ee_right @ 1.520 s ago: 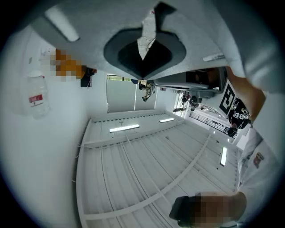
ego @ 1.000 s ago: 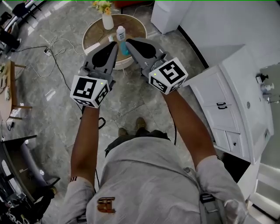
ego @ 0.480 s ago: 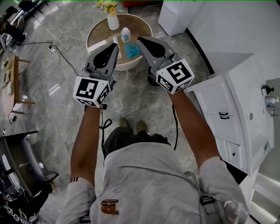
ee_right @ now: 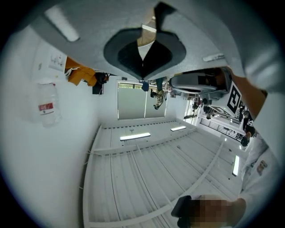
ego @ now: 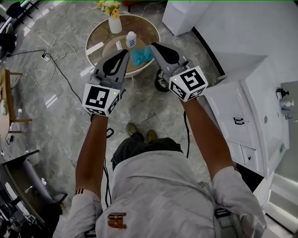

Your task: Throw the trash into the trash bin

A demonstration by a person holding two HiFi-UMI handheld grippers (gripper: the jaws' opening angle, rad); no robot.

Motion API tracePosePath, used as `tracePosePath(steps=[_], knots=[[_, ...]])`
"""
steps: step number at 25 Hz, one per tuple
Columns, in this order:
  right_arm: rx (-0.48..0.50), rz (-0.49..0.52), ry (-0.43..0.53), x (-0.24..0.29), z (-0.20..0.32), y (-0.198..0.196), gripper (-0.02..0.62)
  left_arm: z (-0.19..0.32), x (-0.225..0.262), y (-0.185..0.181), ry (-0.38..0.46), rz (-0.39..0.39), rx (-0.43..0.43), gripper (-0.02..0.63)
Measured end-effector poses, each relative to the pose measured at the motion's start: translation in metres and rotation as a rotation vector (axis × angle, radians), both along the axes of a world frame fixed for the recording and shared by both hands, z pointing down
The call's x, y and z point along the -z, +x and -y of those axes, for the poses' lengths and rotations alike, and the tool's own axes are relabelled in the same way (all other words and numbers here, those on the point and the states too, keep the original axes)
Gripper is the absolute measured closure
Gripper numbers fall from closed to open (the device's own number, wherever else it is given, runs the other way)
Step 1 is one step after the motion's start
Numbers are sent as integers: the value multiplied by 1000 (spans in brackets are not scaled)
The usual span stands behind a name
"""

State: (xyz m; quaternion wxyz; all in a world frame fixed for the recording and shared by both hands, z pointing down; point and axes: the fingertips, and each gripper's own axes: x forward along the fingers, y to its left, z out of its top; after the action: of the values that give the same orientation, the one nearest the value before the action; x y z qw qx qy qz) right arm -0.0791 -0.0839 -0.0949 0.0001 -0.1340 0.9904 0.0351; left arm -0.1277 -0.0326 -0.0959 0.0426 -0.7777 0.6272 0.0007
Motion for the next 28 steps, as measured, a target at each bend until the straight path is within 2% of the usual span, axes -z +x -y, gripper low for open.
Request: tracePosePath(steps=[8, 14, 19, 22, 28], knots=[[-66, -85, -35, -54, 21, -33, 594, 24, -45, -40, -47, -37, -4, 607], [-87, -166, -63, -106, 45, -35, 594, 47, -93, -50, -101, -76, 17, 607], [-74, -197, -62, -155, 64, -37, 592, 67, -131, -50, -108, -73, 13, 607], [-80, -200, -75, -184, 75, -41, 569, 77, -155, -54, -105, -72, 18, 607], [-89, -227, -121, -248, 95, -47, 466, 90, -203, -57, -103, -67, 21, 607]])
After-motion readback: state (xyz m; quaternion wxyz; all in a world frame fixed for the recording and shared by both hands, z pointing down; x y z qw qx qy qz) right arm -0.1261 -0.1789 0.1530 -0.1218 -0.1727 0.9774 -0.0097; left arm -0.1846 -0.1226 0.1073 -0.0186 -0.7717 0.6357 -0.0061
